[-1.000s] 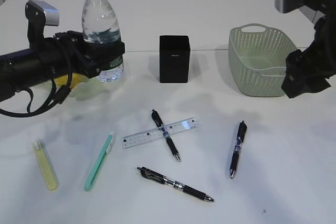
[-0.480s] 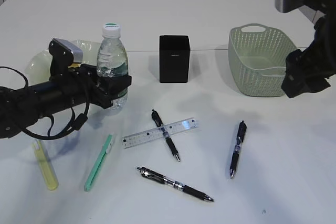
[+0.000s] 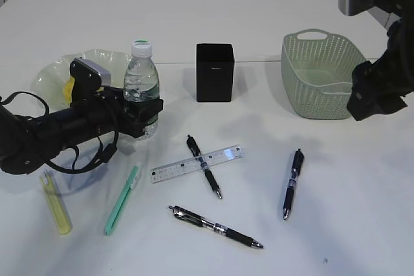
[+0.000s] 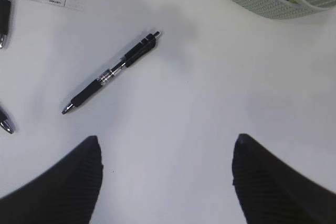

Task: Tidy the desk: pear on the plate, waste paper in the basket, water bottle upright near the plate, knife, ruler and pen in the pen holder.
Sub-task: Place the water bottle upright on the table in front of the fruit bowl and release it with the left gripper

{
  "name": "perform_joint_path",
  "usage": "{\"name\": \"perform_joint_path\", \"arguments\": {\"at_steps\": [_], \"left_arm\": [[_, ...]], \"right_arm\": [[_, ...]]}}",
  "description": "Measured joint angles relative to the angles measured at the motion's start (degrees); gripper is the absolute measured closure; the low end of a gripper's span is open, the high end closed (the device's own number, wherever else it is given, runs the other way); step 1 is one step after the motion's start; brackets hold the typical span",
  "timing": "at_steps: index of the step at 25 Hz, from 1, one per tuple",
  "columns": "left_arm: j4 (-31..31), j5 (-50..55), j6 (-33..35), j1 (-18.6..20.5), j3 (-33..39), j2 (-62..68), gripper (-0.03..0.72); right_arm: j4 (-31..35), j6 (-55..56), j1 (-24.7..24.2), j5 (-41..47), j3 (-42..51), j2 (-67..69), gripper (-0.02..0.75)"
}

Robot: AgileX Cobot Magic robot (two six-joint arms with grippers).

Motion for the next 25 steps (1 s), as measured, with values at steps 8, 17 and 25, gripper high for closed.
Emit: {"name": "perform_joint_path", "arguments": {"at_steps": [8,17,25], "left_arm": [[-3.67,-1.74,0.43,0.0,-2.38,2.8,0.279],[-4.94,-2.82,0.52,-0.14,-3.18,3.98,0.279],[-4.94,-2.35,0.52,-0.14,-3.18,3.86,0.233]], "right_arm": [[0.0,0.0,0.0,0.0,0.0,0.0,0.168],[0.0,0.0,0.0,0.0,0.0,0.0,0.168],[0.0,0.0,0.0,0.0,0.0,0.0,0.168]]}}
